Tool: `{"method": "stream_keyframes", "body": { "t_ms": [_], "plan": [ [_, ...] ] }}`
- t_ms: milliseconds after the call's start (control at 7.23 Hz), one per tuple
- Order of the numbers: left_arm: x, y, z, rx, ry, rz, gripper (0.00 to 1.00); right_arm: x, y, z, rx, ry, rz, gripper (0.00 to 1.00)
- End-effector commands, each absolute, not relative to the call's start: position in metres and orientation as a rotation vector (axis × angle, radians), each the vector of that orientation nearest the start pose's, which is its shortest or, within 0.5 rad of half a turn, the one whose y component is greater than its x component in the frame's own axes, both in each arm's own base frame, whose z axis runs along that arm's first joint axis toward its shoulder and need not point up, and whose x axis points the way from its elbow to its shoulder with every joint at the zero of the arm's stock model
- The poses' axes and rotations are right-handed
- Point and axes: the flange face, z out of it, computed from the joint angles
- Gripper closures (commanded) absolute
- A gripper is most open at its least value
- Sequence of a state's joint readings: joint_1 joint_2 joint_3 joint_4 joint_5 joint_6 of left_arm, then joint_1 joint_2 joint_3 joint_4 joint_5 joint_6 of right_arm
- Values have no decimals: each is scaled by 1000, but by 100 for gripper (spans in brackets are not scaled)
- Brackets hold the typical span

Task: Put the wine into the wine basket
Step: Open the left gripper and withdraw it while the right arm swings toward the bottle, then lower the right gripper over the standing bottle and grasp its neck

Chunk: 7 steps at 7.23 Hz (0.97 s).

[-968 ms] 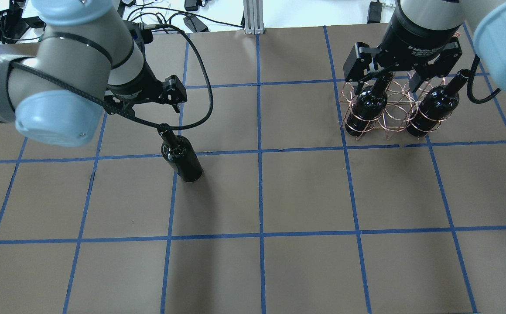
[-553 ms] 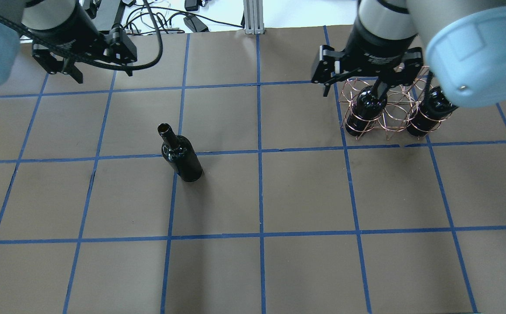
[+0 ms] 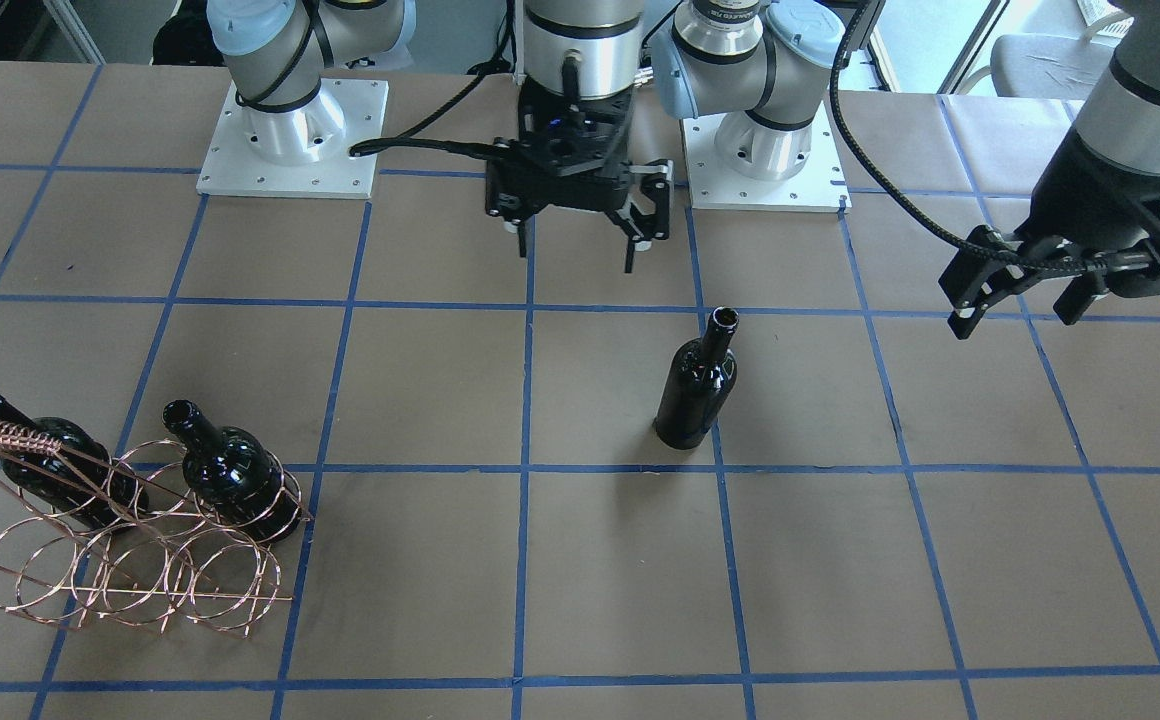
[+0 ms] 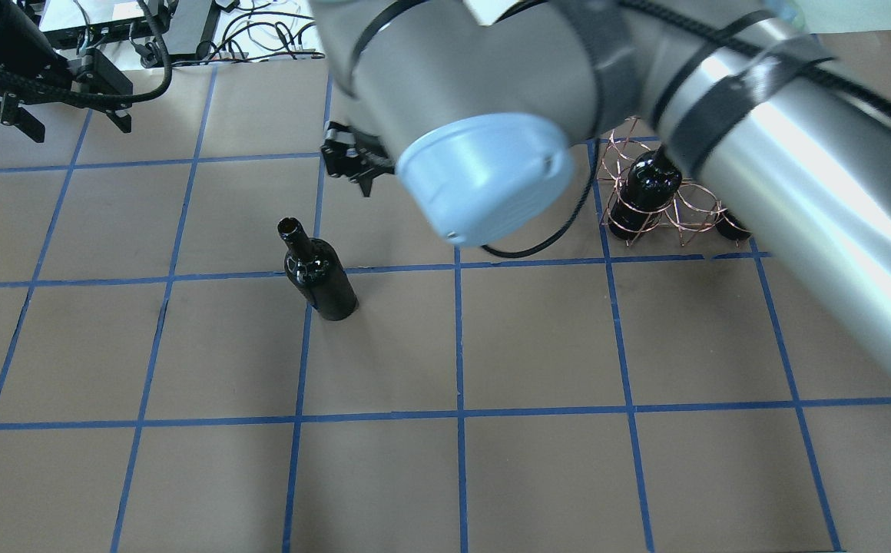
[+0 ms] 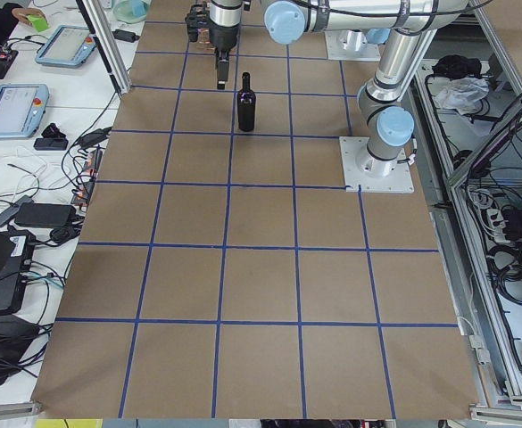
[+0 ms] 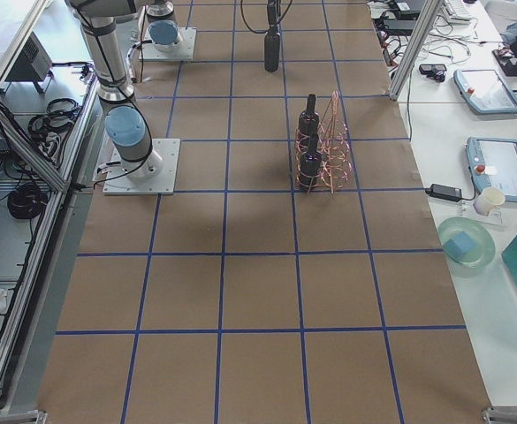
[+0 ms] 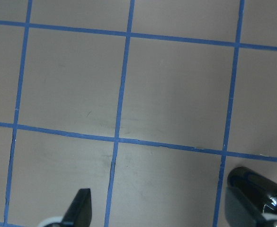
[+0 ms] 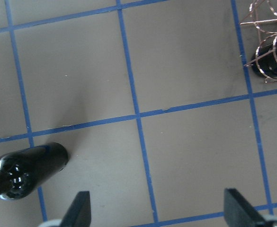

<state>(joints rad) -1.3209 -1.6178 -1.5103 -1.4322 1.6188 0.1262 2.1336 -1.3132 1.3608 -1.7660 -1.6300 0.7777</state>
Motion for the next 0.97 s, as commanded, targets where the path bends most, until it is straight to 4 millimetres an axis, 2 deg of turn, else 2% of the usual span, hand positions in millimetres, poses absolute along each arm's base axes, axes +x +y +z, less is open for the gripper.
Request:
{"method": "stream_keyframes", "body": {
  "t_ms": [0, 277, 415, 691, 830],
  "plan": [
    [10, -543, 503, -195, 3060, -202, 0, 499, -439, 445, 491, 3001, -237, 0],
    [10, -536, 514, -194, 3040, -224, 0, 534, -436, 410, 461, 2995, -233, 0],
    [10, -540, 507, -193, 3050, -206, 0, 536, -436, 413, 458, 2978, -249, 0],
    [10, -544, 499, -190, 3061, -185, 0, 543, -440, 388, 439, 3013, -217, 1],
    [8, -540, 500, -186, 3060, -180, 0, 544, -445, 377, 439, 3028, -215, 1]
  ]
}}
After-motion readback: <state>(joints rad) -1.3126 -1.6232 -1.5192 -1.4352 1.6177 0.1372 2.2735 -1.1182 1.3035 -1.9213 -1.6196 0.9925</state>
